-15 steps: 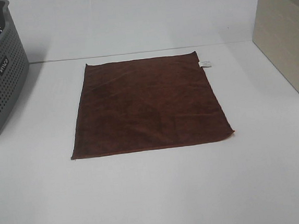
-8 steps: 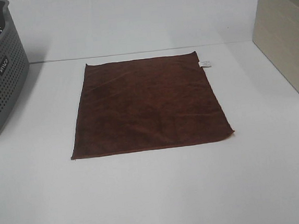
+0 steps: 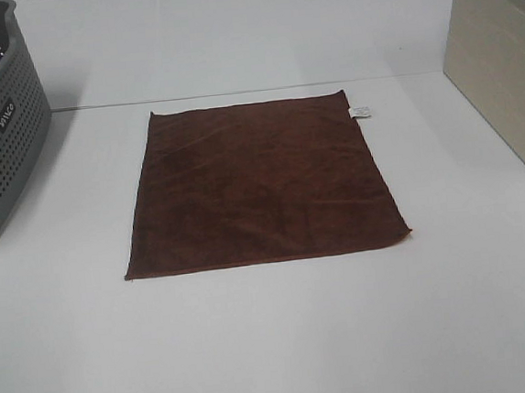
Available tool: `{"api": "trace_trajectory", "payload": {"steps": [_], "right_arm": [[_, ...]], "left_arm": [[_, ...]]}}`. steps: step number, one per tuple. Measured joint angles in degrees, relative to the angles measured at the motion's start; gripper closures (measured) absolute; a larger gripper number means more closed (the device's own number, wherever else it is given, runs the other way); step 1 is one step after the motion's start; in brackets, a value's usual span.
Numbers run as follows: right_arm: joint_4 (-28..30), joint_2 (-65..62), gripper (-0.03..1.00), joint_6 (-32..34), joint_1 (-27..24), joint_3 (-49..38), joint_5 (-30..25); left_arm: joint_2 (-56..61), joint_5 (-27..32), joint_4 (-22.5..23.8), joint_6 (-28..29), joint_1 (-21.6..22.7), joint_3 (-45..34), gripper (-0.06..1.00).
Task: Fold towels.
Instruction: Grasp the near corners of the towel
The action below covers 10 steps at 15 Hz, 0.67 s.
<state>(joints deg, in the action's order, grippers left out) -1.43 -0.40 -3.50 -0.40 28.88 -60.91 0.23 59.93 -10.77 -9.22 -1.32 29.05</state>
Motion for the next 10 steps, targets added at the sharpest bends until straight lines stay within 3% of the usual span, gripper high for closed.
{"api": "trace_trajectory", "payload": {"steps": [3, 7, 10], "right_arm": [[-0.1, 2.2, 0.20, 0.0, 0.0, 0.6, 1.4], [-0.1, 13.3, 0.20, 0.0, 0.0, 1.1, 13.3], [-0.1, 22.9, 0.20, 0.0, 0.0, 1.1, 21.0]], "left_arm": [[-1.3, -6.4, 0.1, 0.0, 0.0, 0.3, 0.19], [-10.1, -21.3, -1.3, 0.0, 0.0, 0.0, 0.19], [-21.1, -27.7, -6.8, 0.0, 0.0, 0.0, 0.19]]}}
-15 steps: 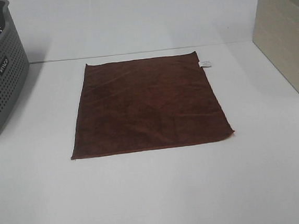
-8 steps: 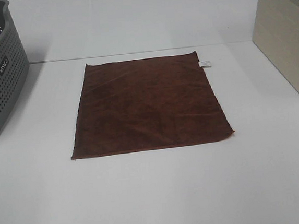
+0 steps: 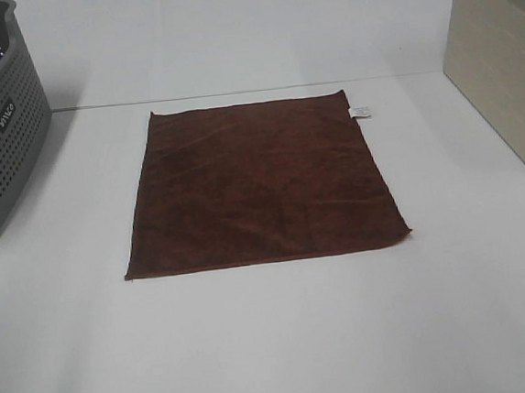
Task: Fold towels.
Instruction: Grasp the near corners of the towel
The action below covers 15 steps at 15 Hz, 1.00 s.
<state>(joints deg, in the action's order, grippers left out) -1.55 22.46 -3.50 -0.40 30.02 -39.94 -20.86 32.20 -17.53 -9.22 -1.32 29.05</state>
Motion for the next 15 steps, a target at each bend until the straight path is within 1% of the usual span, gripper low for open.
{"api": "trace_trajectory", "payload": {"steps": [2, 4, 6, 7, 8, 9, 10, 11, 15], "right_arm": [[-0.8, 6.7, 0.20, 0.0, 0.0, 0.0, 3.6], [-3.2, 14.4, 0.20, 0.0, 0.0, 0.0, 5.4], [-6.0, 22.6, 0.20, 0.0, 0.0, 0.0, 6.2], [-7.0, 24.7, 0.20, 0.0, 0.0, 0.0, 6.7], [-9.3, 30.6, 0.20, -0.3, 0.0, 0.0, 8.2], [-10.4, 35.4, 0.20, -0.3, 0.0, 0.1, 9.3], [-12.4, 42.1, 0.20, -0.4, 0.0, 1.5, 9.2], [-13.0, 46.4, 0.20, -0.5, 0.0, 3.9, 8.4], [-16.6, 58.9, 0.20, -3.1, 0.0, 14.6, 3.8]], "left_arm": [[-7.2, -1.8, -5.9, 0.0, 0.0, 0.0, 0.19], [-15.2, -3.3, -12.6, -0.9, 0.0, -0.1, 0.19], [-24.0, -4.4, -18.8, -4.0, 0.0, -0.1, 0.19], [-26.0, -4.6, -20.3, -4.8, 0.0, -0.1, 0.19], [-33.5, -4.9, -24.3, -7.4, 0.0, -0.1, 0.19], [-38.0, -5.0, -27.2, -9.2, 0.0, -0.1, 0.19], [-45.0, -5.0, -31.3, -12.4, 0.0, 0.6, 0.19], [-49.8, -5.0, -33.8, -14.7, 0.0, 1.3, 0.19], [-65.1, -5.1, -41.1, -23.0, 0.0, 6.9, 0.19]]}}
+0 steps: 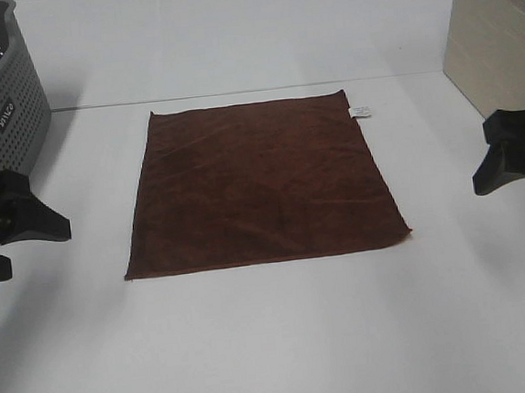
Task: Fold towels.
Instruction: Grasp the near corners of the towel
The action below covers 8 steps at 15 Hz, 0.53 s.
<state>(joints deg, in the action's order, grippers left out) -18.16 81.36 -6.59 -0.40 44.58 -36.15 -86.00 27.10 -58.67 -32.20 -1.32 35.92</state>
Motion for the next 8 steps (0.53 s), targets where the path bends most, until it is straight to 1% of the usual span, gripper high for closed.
{"api": "trace_trajectory", "payload": {"steps": [1, 3, 4, 5, 8], "right_arm": [[-0.9, 1.7, 0.20, -0.9, -0.1, 1.5, -0.9], [-6.1, 8.3, 0.20, -6.4, -0.3, 6.6, -4.2], [-8.9, 11.5, 0.20, -8.9, -0.3, 9.2, -5.5], [-10.6, 14.2, 0.20, -9.7, -0.3, 11.3, -5.9], [-12.3, 22.2, 0.20, -12.4, -0.3, 16.7, -7.0]], "left_arm": [[-1.8, 0.0, -0.7, -1.0, 0.0, 0.9, 0.19], [-8.0, 0.5, -2.8, -3.4, 0.0, 4.3, 0.19], [-10.7, 1.5, -3.5, -3.6, 0.0, 6.4, 0.19], [-13.7, 3.0, -3.7, -3.8, 0.0, 8.5, 0.19], [-21.5, 7.5, -3.8, -3.8, 0.0, 15.0, 0.19]]}}
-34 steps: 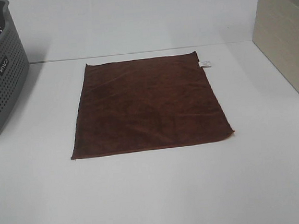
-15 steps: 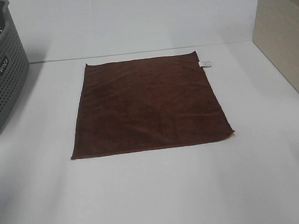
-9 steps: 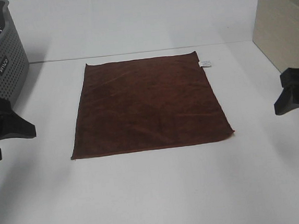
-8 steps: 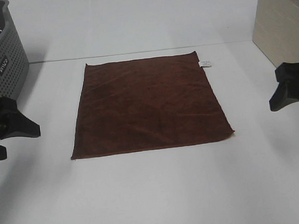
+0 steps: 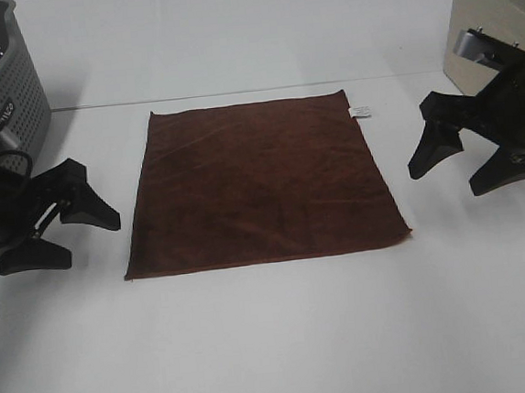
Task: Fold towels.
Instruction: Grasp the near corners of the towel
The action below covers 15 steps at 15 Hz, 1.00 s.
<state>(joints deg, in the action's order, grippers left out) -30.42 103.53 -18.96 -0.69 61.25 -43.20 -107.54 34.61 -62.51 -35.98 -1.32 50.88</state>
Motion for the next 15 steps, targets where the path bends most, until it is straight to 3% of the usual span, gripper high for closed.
{"api": "trace_trajectory", "payload": {"steps": [3, 6, 9, 12, 15], "right_arm": [[-3.0, 11.2, 0.20, -4.6, -0.1, 8.9, -5.0], [-5.0, 15.5, 0.21, -6.2, -1.9, 14.3, -8.3], [-7.2, 17.1, 0.21, -11.8, -3.4, 15.4, -11.2], [-9.0, 19.6, 0.21, -13.2, -3.4, 15.4, -11.4], [-13.6, 22.1, 0.21, -16.4, -1.8, 15.6, -11.3]], "left_arm": [[-8.7, 3.2, -1.4, -0.5, 0.0, 6.3, 0.19], [-11.6, 6.0, -5.3, -4.5, 0.0, 8.9, 0.19], [-12.9, 6.6, -9.1, -7.3, 0.0, 10.0, 0.19], [-13.3, 6.7, -10.1, -7.9, 0.0, 10.0, 0.19], [-15.6, 8.1, -13.4, -10.0, -2.4, 10.9, 0.24]]}}
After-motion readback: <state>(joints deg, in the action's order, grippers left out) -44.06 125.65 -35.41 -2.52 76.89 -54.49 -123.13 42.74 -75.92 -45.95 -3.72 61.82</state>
